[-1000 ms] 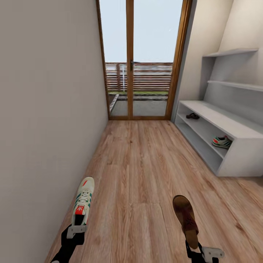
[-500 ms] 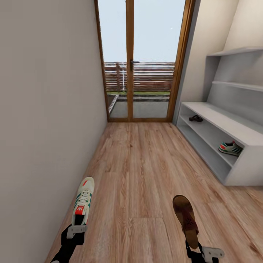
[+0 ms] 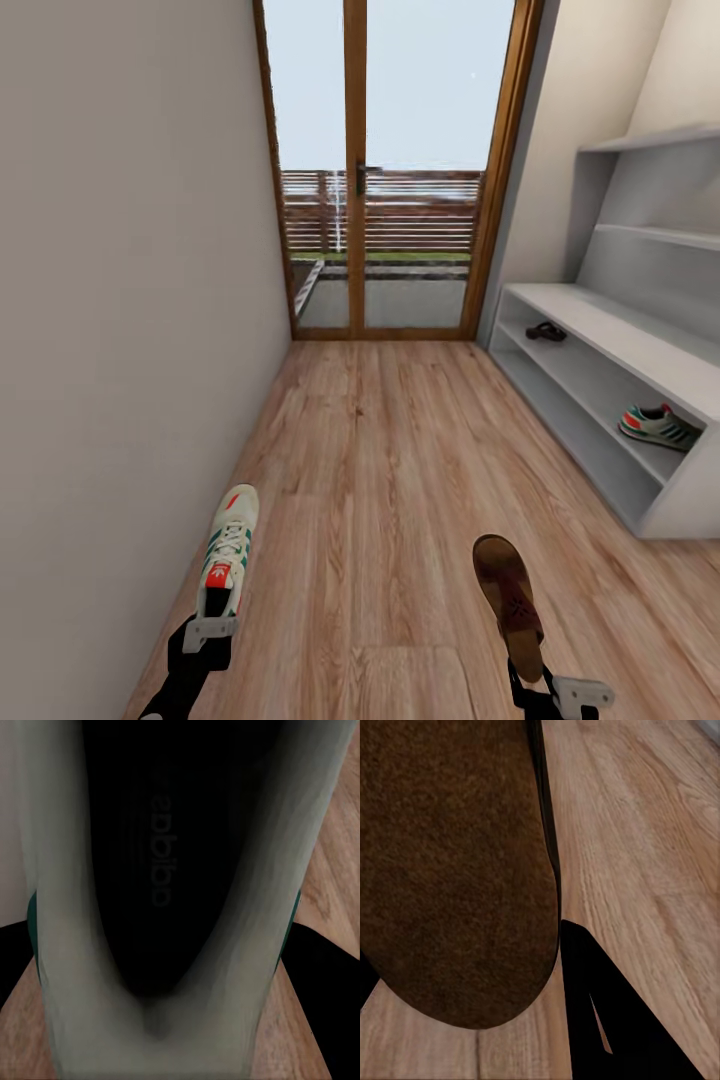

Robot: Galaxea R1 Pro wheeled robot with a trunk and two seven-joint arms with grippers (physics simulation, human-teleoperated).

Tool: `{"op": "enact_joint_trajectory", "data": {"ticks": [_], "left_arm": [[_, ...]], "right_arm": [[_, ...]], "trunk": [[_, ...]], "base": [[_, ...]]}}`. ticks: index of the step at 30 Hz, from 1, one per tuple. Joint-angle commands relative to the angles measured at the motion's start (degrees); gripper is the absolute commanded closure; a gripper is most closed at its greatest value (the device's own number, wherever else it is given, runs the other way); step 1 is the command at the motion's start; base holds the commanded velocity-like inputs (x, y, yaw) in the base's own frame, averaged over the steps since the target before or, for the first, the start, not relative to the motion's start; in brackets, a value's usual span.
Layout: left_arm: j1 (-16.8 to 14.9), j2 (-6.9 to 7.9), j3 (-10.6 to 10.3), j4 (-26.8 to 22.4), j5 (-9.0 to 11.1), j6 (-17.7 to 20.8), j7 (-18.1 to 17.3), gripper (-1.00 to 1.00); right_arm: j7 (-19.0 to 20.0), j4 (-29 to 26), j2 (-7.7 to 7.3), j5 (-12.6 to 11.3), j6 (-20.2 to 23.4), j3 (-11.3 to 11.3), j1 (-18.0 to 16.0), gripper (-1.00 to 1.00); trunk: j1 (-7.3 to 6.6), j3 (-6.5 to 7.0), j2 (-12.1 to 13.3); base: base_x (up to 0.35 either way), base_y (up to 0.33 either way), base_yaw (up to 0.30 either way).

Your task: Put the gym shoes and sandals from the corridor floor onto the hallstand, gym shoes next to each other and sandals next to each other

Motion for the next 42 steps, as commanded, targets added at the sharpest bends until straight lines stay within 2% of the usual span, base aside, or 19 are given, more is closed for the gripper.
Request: {"op": "enact_joint_trajectory", "data": {"ticks": [1, 42], "left_arm": [[-0.05, -0.04, 0.50, 0.02, -0.55, -0.20, -0.35, 1.00], [-0.05, -0.04, 0.50, 0.02, -0.56, -0.20, -0.35, 1.00]], "right_arm": [[0.44, 0.05, 0.05, 0.26, -0.12, -0.49, -0.05, 1.00], [0.44, -0.14, 0.05, 0.26, -0.14, -0.49, -0.05, 1.00]], "trunk": [[0.02, -0.05, -0.02], [0.02, -0.05, -0.02]], "base": [[0.339, 0.000, 0.000], [0.339, 0.000, 0.000]]}}
